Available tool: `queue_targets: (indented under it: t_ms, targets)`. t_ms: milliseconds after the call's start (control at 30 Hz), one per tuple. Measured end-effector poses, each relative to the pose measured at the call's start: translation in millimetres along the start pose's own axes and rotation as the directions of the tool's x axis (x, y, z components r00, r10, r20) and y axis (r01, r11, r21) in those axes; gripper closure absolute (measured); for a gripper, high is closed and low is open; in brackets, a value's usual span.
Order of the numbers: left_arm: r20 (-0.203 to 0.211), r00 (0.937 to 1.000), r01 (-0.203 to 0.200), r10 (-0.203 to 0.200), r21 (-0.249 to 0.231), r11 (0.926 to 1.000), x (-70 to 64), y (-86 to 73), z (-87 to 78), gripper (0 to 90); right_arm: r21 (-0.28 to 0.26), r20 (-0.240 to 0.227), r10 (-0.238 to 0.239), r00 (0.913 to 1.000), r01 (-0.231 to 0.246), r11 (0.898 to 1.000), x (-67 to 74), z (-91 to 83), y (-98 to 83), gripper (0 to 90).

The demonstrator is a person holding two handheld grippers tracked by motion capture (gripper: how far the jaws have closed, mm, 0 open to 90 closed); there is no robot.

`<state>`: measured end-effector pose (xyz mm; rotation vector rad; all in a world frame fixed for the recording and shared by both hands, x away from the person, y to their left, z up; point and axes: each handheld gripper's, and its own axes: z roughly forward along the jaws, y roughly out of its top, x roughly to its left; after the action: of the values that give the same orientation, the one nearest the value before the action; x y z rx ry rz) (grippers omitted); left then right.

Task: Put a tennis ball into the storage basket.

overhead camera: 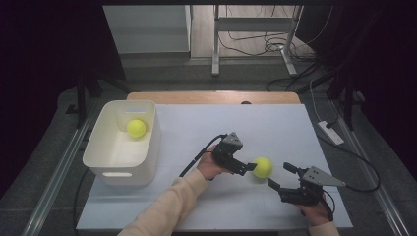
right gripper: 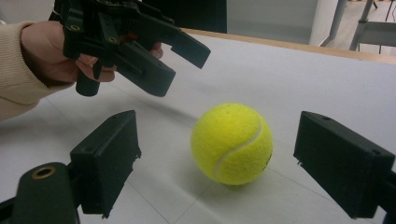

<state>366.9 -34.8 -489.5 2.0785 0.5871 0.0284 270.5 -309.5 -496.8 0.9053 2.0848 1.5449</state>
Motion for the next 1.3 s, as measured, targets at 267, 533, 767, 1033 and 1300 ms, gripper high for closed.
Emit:
queue_targets:
  t_ms: [267, 533, 767, 1033, 1300]
  targets:
    - [0.01, 0.9999, -0.007, 0.007, 0.02, 0.9998, -1.7, -0.1, 8.5, 7.5, 0.0, 0.0, 0.002, 1.0, -0.002, 1.0, -0.9, -0.5, -0.2, 13.9]
    - [0.029, 0.9995, -0.013, 0.012, 0.035, 0.9993, -4.5, -1.2, 17.6, 7.0, -0.005, -0.004, 0.007, 1.0, -0.007, 1.0, -1.1, -0.1, 0.6, 13.8]
    - [0.041, 0.999, -0.019, 0.018, 0.033, 0.9993, -9.7, 0.1, 26.8, 7.0, -0.003, -0.007, 0.007, 1.0, -0.007, 1.0, -1.5, 0.1, 0.7, 13.8]
    - [0.039, 0.9987, -0.036, 0.034, 0.046, 0.9983, -12.1, 0.4, 37.0, 7.2, -0.005, -0.005, 0.01, 0.9999, -0.01, 1.0, -2.1, -0.2, 0.5, 13.8]
    - [0.037, 0.9985, -0.044, 0.041, 0.068, 0.9967, -13.8, 1.6, 51.3, 7.2, -0.004, -0.005, 0.009, 0.9999, -0.009, 1.0, -2.9, -0.6, 0.3, 13.8]
